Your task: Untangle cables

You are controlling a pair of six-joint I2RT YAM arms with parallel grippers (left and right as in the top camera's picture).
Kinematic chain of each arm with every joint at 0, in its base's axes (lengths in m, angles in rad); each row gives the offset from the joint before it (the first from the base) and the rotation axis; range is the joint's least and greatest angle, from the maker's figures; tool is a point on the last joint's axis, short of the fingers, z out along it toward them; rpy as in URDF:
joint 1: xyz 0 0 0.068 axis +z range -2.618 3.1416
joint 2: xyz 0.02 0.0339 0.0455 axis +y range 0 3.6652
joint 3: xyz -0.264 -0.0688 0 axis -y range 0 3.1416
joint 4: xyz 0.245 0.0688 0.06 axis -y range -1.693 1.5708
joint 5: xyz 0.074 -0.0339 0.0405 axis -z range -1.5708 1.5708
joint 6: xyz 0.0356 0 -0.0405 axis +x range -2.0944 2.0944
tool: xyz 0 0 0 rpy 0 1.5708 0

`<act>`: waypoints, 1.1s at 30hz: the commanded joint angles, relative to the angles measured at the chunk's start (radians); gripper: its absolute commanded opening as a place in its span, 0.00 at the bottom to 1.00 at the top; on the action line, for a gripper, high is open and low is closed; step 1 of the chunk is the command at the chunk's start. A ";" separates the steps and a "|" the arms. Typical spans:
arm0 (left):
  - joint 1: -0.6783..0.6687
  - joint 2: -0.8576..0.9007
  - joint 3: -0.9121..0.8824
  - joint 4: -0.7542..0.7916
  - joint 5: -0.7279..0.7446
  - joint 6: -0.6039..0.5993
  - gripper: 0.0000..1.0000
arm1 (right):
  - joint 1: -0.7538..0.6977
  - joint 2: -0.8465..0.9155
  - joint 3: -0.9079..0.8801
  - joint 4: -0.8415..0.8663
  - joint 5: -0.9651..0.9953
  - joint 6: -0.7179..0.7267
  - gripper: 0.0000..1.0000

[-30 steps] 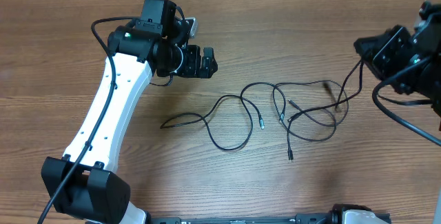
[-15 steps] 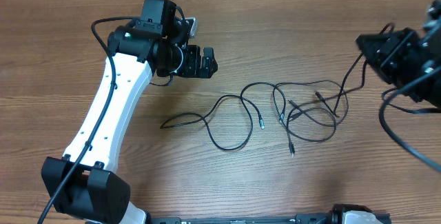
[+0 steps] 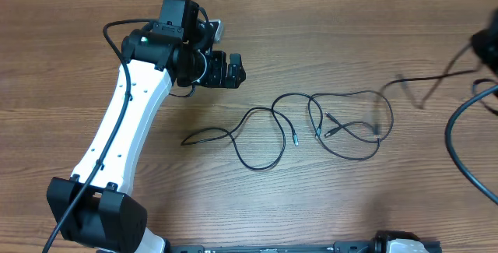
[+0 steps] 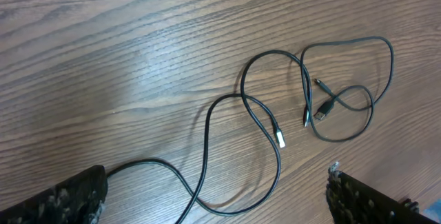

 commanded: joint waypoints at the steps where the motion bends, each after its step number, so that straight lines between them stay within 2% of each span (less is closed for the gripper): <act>1: -0.004 0.010 0.014 0.001 -0.007 0.005 1.00 | -0.002 0.009 0.020 0.012 0.422 -0.010 0.04; 5: -0.004 0.010 0.014 0.001 -0.007 0.005 1.00 | -0.003 0.041 0.020 -0.021 0.640 -0.010 0.04; 9: -0.003 0.010 0.014 0.001 -0.007 0.005 1.00 | -0.005 0.080 0.019 -0.037 0.763 -0.010 0.04; 15: -0.004 0.010 0.014 0.001 -0.007 0.005 1.00 | -0.150 0.145 0.019 -0.037 0.777 -0.010 0.04; 19: -0.004 0.010 0.014 0.001 -0.007 0.005 1.00 | -0.465 0.235 0.019 -0.048 0.527 -0.010 0.04; 22: -0.004 0.010 0.014 0.001 -0.007 0.005 1.00 | -0.626 0.293 0.019 -0.029 0.393 -0.008 0.04; 28: -0.003 0.010 0.014 0.001 -0.007 0.005 1.00 | -0.879 0.415 0.019 -0.019 0.113 0.002 0.04; 33: -0.004 0.010 0.014 0.001 -0.007 0.005 1.00 | -1.002 0.524 0.019 -0.013 -0.128 0.002 0.04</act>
